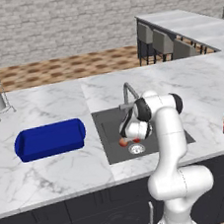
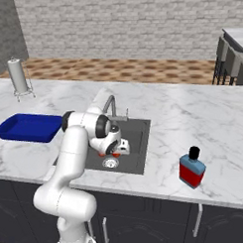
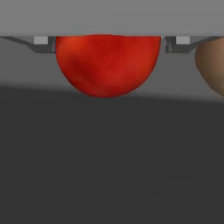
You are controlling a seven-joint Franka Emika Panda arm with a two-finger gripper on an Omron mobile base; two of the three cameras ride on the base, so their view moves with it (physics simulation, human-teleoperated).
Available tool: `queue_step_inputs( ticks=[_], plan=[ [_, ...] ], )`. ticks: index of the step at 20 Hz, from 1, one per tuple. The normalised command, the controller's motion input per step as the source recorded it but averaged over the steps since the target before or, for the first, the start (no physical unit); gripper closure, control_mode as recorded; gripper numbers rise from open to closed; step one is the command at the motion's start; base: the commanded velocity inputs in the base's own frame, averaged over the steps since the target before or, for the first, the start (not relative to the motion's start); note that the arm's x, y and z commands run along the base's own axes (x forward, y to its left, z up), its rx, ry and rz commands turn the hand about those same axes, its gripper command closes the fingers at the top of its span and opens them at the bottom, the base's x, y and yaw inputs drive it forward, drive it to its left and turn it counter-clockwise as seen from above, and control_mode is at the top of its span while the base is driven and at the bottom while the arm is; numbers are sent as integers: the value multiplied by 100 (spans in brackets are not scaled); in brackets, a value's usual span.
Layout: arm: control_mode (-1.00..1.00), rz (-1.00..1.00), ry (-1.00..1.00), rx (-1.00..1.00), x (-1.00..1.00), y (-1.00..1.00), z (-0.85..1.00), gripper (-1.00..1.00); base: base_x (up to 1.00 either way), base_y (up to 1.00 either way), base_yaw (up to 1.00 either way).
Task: Pick up all produce items and place them in the sink. Turn on the sink faucet to wash them. Then turn the sink off and put them in the tray.
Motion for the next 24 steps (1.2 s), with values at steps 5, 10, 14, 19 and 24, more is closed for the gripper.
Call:
queue_step_inputs(
  ticks=[5,10,14,19,24],
  plan=[
    [-100,0,1,0,2,0,-5,100,0,0,0],
    [-100,0,-1,0,-7,0,7,100,0,0,0],
    [-100,0,-12,0,-54,0,65,100,0,0,0],
    [-100,0,-14,0,-63,0,100,100,0,0,0],
    [-100,0,-7,0,-57,0,81,100,0,0,0]
  ],
)
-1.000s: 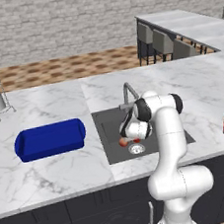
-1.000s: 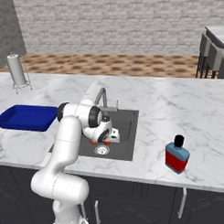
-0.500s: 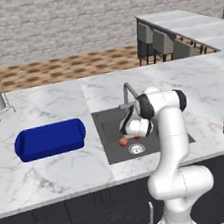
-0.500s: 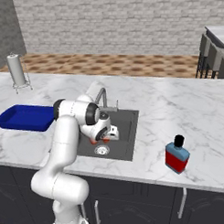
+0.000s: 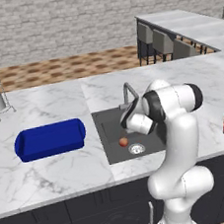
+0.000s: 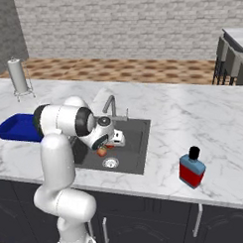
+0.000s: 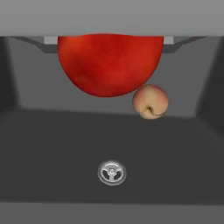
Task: Pick up all produce items and place them in the sink. Turn on the sink faucet to wash them. Then turn the sink off and put them in the tray.
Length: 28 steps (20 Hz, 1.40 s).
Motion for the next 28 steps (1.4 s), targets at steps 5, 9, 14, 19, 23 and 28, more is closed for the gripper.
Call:
queue_step_inputs(
  ticks=[5,9,14,19,23,28],
  plan=[
    [-100,0,-3,0,-50,0,75,100,0,0,0],
    [-100,0,0,0,-50,6,63,100,0,0,0],
    [-100,0,0,0,-51,18,66,100,0,0,0],
    [-100,0,0,0,-20,37,84,100,0,0,0],
    [-100,0,0,0,0,44,91,100,0,0,0],
    [-100,0,0,0,-1,36,78,100,0,0,0]
  ],
)
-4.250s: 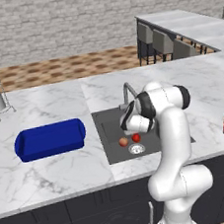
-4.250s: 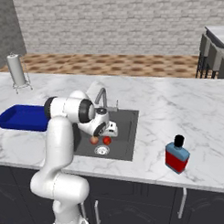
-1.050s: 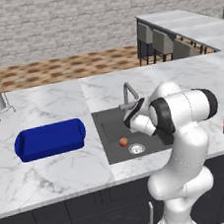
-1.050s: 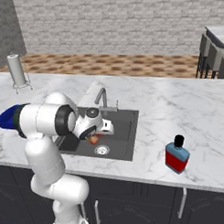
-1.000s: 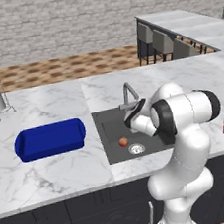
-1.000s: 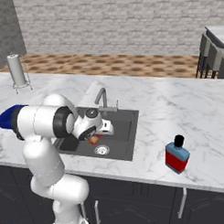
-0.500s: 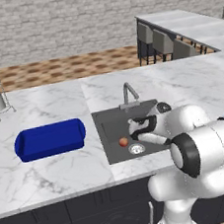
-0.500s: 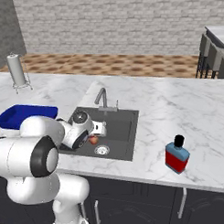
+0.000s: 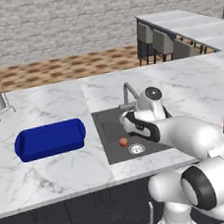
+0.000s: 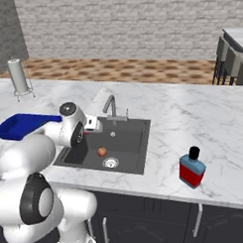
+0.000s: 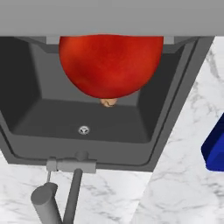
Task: Pick up all produce items and place them in the sink. Turn on the sink faucet to wash them. Then turn the sink off and put them in the tray.
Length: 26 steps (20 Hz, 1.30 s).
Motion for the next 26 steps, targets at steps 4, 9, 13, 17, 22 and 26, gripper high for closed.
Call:
queue_step_inputs(
  ticks=[4,9,13,17,22,26],
  plan=[
    [-100,0,6,0,-6,36,50,100,0,0,0],
    [-100,0,9,0,-25,54,11,100,0,0,0],
    [-100,0,6,0,-16,81,0,100,0,0,0],
    [-100,0,4,0,0,81,0,100,0,0,0],
    [-100,0,3,0,12,74,0,100,0,0,0],
    [-100,0,2,0,29,54,0,100,0,0,0]
  ],
)
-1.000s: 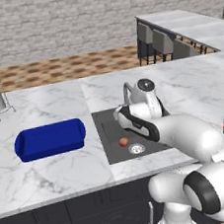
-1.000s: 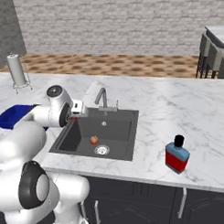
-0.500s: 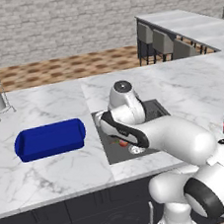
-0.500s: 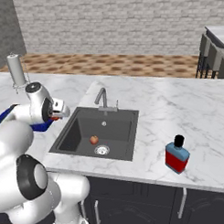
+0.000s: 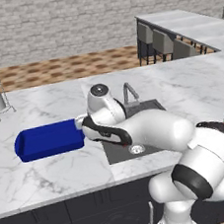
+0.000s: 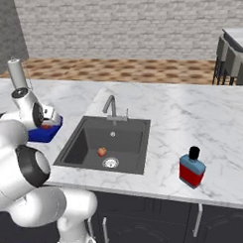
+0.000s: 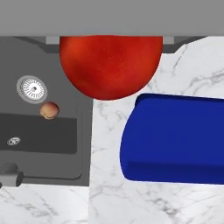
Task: Pick up all produce items and place them in the sink. Turn on the sink faucet to wash them. Then turn the sink off and put them in the tray.
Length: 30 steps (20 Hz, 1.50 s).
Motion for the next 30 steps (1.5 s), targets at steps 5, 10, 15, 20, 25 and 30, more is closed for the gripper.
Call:
queue_step_inputs(
  ticks=[5,10,15,20,25,30],
  plan=[
    [-100,0,2,0,41,41,0,100,0,0,0],
    [-100,1,5,0,37,33,-5,100,0,0,0],
    [-100,4,9,0,23,29,-30,100,0,0,0],
    [-100,6,9,0,29,33,-33,100,0,0,0],
    [-100,4,4,0,25,30,-30,100,0,0,0],
    [-100,0,3,0,27,24,-30,100,0,0,0]
  ],
)
